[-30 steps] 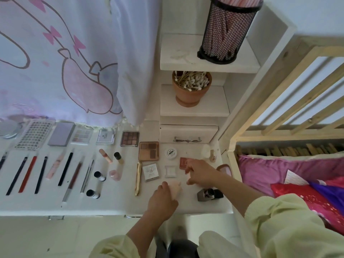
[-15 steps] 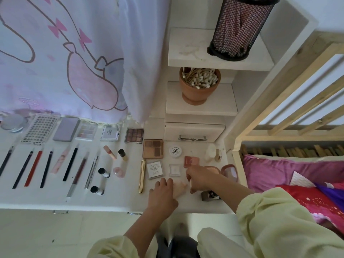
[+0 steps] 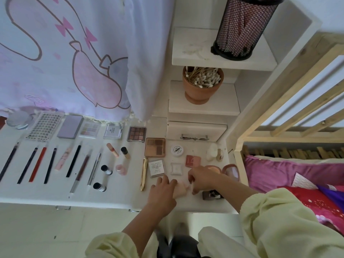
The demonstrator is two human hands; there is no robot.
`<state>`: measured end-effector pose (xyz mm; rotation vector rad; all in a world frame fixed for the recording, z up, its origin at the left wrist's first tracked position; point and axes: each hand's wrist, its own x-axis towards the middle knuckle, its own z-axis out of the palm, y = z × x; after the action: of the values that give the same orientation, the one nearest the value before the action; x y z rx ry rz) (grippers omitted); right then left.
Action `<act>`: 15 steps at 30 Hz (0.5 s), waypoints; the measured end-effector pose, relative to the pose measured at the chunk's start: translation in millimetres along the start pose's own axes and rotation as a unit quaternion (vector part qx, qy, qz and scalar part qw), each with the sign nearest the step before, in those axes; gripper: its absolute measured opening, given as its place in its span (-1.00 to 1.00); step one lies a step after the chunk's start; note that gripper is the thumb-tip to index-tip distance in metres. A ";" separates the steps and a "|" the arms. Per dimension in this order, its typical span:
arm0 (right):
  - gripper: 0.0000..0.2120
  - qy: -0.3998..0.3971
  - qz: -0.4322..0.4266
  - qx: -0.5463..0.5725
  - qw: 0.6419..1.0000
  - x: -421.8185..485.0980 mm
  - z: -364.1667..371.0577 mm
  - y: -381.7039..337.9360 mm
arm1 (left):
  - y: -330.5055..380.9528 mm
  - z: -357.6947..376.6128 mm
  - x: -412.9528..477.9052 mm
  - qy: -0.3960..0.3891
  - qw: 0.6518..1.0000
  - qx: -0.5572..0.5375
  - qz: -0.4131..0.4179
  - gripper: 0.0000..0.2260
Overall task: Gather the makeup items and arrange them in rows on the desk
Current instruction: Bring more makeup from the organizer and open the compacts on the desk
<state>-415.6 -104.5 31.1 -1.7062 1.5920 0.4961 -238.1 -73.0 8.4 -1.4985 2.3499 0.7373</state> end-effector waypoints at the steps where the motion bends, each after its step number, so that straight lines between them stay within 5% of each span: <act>1: -0.62 -0.002 -0.002 -0.001 1.000 -0.8 -0.5 -0.1 | -0.4 -0.2 -0.1 -0.004 1.000 0.001 0.007 -0.48; 9: -0.59 0.036 -0.027 0.044 0.998 -5.3 -14.3 2.2 | -3.7 -3.8 0.6 -0.019 0.999 -0.020 0.028 -0.45; 15: -0.69 0.101 -0.025 0.032 0.994 14.7 -24.9 -5.8 | -11.2 -27.4 20.8 0.101 0.993 -0.059 0.018 -0.62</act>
<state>-412.7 -132.9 38.4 -1.7887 1.6811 0.2505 -235.7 -107.7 18.4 -1.6536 2.5260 0.7789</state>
